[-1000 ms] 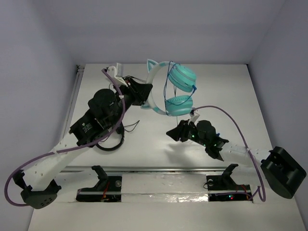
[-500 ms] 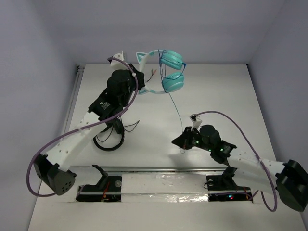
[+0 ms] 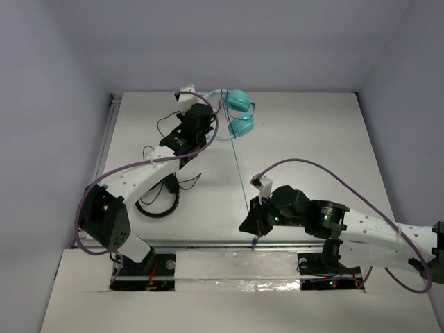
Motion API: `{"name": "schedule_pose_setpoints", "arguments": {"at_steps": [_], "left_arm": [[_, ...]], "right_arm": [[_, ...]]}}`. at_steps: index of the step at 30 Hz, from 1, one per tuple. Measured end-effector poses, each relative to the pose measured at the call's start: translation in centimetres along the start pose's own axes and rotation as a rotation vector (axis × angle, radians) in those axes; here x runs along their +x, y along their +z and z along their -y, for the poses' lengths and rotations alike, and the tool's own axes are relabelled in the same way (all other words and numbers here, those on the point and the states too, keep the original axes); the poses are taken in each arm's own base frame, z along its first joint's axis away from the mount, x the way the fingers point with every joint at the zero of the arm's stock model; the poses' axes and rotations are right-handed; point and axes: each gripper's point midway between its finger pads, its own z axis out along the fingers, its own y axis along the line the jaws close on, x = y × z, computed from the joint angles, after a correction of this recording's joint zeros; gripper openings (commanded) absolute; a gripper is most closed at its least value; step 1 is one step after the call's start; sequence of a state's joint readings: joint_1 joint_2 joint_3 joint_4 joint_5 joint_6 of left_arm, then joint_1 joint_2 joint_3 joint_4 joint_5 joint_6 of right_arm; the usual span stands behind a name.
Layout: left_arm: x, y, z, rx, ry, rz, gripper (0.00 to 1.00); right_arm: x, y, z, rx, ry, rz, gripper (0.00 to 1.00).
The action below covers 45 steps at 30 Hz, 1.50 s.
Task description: Wrap the headphones
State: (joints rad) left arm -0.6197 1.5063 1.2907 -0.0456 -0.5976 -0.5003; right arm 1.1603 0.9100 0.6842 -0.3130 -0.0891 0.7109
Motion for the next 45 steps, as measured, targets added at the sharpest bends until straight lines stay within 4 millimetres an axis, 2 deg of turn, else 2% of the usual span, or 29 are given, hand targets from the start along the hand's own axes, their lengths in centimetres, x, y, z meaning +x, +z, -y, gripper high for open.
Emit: {"name": "schedule_pose_setpoints", "arguments": {"at_steps": [2,5,10,12,15,19,26,34,39,42,45], "left_arm": [[1.9,0.5,-1.2,-0.036,0.033,-0.020,0.00],[4.7,0.8,-3.0,-0.071,0.076,-0.058,0.00],[10.2,0.0,-4.8,-0.095,0.152,-0.117,0.00],[12.8,-1.2,-4.8,-0.081,0.207,-0.146,0.00],[16.7,-4.1,-3.7,-0.026,0.316,-0.201,0.00],[19.9,-8.1,-2.4,0.047,0.446,-0.259,0.00],[21.6,-13.1,-3.7,0.123,0.567,-0.321,0.00],[21.6,-16.6,-4.1,0.235,0.534,-0.378,0.00],[20.3,-18.3,-4.2,0.317,0.457,-0.390,0.00],[19.8,-18.9,-3.8,0.341,0.437,-0.388,0.00],[20.2,-19.5,-3.4,0.370,0.445,-0.409,0.00]], "right_arm": [[-0.7,-0.7,-0.8,0.012,-0.013,0.003,0.00],[-1.9,-1.4,-1.0,0.053,-0.026,0.020,0.00],[-4.0,-2.5,-0.7,0.151,-0.074,0.042,0.00],[-4.9,-3.0,-0.5,0.187,-0.104,0.054,0.00],[-6.2,-3.8,-0.3,0.242,-0.148,0.072,0.00],[-7.8,-4.7,-0.1,0.313,-0.210,0.082,0.00],[-10.3,-5.3,0.9,0.420,-0.299,0.079,0.00],[-12.6,-6.9,5.7,0.639,-0.311,0.102,0.00],[-14.3,-8.4,8.0,0.765,-0.294,0.161,0.00],[-14.9,-9.0,9.3,0.841,-0.288,0.179,0.07],[-15.5,-8.9,10.5,0.886,-0.279,0.183,0.15]]}}
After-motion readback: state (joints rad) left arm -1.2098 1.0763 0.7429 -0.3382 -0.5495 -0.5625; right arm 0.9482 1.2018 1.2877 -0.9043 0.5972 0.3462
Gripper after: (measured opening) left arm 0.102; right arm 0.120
